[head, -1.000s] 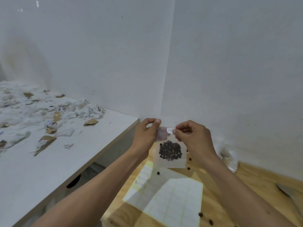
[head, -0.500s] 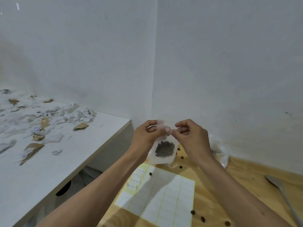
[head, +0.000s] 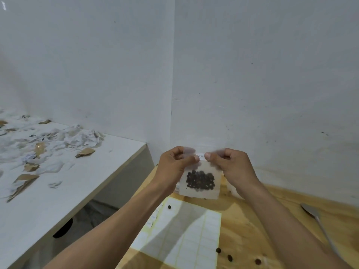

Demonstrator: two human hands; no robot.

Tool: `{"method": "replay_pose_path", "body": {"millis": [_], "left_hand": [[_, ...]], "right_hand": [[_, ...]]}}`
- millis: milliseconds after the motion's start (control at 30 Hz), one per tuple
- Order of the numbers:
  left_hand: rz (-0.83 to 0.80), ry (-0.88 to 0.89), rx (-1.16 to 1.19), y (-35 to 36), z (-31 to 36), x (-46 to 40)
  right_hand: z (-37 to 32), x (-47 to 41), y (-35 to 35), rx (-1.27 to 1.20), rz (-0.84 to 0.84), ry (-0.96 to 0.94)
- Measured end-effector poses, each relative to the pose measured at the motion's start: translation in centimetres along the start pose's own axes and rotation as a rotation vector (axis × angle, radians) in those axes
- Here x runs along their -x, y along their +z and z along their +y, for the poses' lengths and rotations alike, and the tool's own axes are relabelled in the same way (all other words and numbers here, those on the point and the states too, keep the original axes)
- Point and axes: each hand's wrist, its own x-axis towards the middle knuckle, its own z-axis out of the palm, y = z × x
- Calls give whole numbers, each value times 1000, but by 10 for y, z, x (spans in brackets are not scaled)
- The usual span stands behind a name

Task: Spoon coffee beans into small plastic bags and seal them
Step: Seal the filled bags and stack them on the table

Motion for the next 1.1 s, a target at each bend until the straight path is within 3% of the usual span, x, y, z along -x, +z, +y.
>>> {"method": "replay_pose_path", "body": {"millis": [367,633,767,933,1100], "left_hand": [[37,10,-49,50,-6,-5],[-38,-112,96,123,-20,-16],[-245,-120,-178,176,-45,-6],[-440,-92,-412,255,-83,15],[-591,13,-686,325,-118,36]], "right_hand": [[8,9,-32,174,135,-91],[30,36,-129,-43,39,134],[46,56,-188,-56,270,192],[69,82,-259,120,549,256],[102,103,-308,379,626,336]]}}
